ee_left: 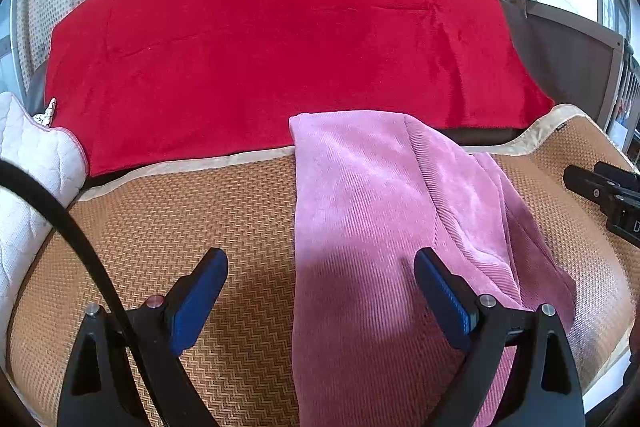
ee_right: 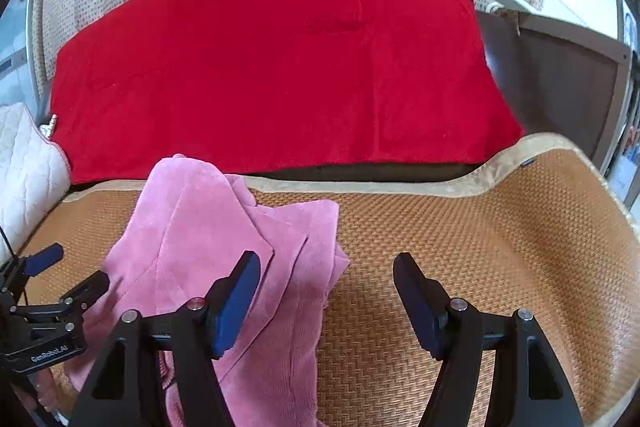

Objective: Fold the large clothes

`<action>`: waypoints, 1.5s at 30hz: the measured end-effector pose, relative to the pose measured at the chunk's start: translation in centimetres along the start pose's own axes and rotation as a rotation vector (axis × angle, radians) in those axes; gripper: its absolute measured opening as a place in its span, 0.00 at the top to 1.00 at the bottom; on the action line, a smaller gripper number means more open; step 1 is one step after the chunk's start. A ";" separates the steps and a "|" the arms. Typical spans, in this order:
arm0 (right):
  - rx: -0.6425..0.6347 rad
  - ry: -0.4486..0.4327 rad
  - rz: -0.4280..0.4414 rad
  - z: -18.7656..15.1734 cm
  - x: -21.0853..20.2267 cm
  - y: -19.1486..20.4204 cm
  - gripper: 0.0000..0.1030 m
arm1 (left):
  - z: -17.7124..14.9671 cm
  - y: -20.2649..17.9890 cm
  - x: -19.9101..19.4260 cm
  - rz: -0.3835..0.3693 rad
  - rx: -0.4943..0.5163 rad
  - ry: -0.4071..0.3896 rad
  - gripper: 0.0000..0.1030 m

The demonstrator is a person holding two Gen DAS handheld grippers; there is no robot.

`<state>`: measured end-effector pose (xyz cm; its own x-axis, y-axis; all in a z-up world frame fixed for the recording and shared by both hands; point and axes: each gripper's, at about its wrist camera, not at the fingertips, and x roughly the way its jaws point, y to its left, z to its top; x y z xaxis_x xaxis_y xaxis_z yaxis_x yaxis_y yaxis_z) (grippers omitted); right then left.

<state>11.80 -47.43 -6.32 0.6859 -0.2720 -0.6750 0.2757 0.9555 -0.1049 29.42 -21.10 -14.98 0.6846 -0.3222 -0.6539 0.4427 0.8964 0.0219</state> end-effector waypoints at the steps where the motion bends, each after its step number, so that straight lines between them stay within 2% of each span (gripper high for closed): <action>1: -0.005 -0.005 -0.006 0.0 -0.1 0.1 0.29 | 0.0 0.0 0.0 0.000 0.000 0.000 0.09; 11: -0.024 -0.005 -0.008 0.0 0.0 -0.1 0.29 | 0.0 -0.2 0.1 -0.023 -0.003 0.012 0.09; 15: 0.046 0.020 0.144 -0.1 0.5 -1.1 0.29 | 0.2 0.5 0.1 -0.029 -0.041 0.018 0.09; 18: 0.096 0.067 0.230 0.0 1.9 -1.5 0.32 | 0.3 1.4 -0.3 0.012 -0.055 0.004 0.09; 21: 0.126 0.130 0.287 0.1 4.0 -0.8 0.41 | 0.3 2.0 -0.4 0.019 -0.061 0.003 0.09; 25: 0.159 0.187 0.339 0.2 6.2 0.8 0.46 | 0.0 2.0 0.2 0.007 -0.050 0.035 0.09; 28: 0.171 0.209 0.357 0.0 7.4 2.2 0.47 | -0.4 1.5 1.2 -0.020 -0.028 0.088 0.09; 32: 0.189 0.332 0.368 -1.1 11.3 3.6 0.47 | -0.6 1.5 1.8 -0.036 -0.034 0.113 0.08; 40: 0.244 0.283 0.368 -0.5 8.6 1.2 0.46 | -0.5 2.9 -0.1 -0.020 -0.057 0.064 0.09; 42: 0.262 0.271 0.354 -0.5 7.9 -0.2 0.37 | -0.2 3.1 -0.5 -0.037 -0.079 0.055 0.09; 45: 0.312 0.266 0.352 -0.8 7.4 -2.7 0.35 | -0.1 3.6 -0.6 -0.094 -0.089 0.073 0.09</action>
<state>15.56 -51.90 -11.62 0.5898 0.1359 -0.7960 0.2741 0.8935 0.3557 30.57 -17.68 -14.55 0.5971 -0.3862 -0.7031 0.4475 0.8878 -0.1076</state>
